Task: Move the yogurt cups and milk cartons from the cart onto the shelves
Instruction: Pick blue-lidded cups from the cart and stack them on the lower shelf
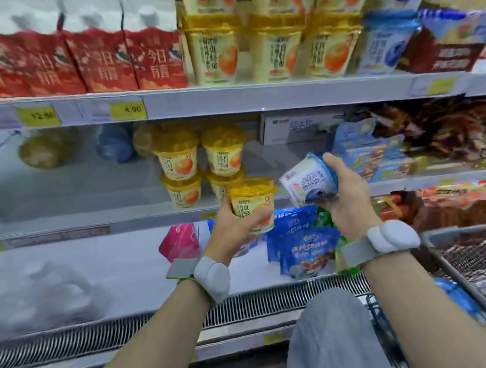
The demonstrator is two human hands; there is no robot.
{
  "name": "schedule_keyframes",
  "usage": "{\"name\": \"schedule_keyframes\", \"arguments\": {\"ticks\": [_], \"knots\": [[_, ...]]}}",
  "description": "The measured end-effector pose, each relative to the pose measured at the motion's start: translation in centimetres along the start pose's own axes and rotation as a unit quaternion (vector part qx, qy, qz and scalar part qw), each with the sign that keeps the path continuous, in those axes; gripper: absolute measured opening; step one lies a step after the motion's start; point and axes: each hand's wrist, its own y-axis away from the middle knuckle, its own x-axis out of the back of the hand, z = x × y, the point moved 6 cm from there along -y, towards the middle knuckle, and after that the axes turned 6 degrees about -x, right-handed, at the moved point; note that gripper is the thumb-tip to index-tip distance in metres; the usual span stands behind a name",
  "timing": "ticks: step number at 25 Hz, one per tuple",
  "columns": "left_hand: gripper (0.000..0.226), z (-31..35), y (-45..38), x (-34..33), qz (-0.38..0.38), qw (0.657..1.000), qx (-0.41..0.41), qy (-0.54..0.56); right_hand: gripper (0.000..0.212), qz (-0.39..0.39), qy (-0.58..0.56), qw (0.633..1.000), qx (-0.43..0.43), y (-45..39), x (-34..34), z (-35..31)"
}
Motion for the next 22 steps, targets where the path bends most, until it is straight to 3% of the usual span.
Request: {"name": "schedule_keyframes", "arguments": {"ticks": [4, 12, 17, 22], "knots": [[0.068, -0.3, -2.7, -2.0, 0.015, 0.999, -0.038, -0.029, 0.057, 0.094, 0.035, 0.983, 0.153, -3.1, 0.0, 0.7], [0.068, -0.2, -7.1, -4.6, 0.053, 0.992, -0.092, -0.064, 0.069, 0.101, 0.151, 0.911, 0.371, -7.4, 0.0, 2.3], [0.069, -1.5, -9.2, -6.0, 0.080, 0.989, -0.082, -0.094, 0.071, 0.054, 0.179, 0.894, 0.408, -8.2, -0.2, 2.6], [0.071, -2.1, -10.3, -6.8, 0.099, 0.984, -0.081, -0.124, 0.068, 0.064, 0.181, 0.880, 0.434, -8.1, 0.3, 2.3]]}}
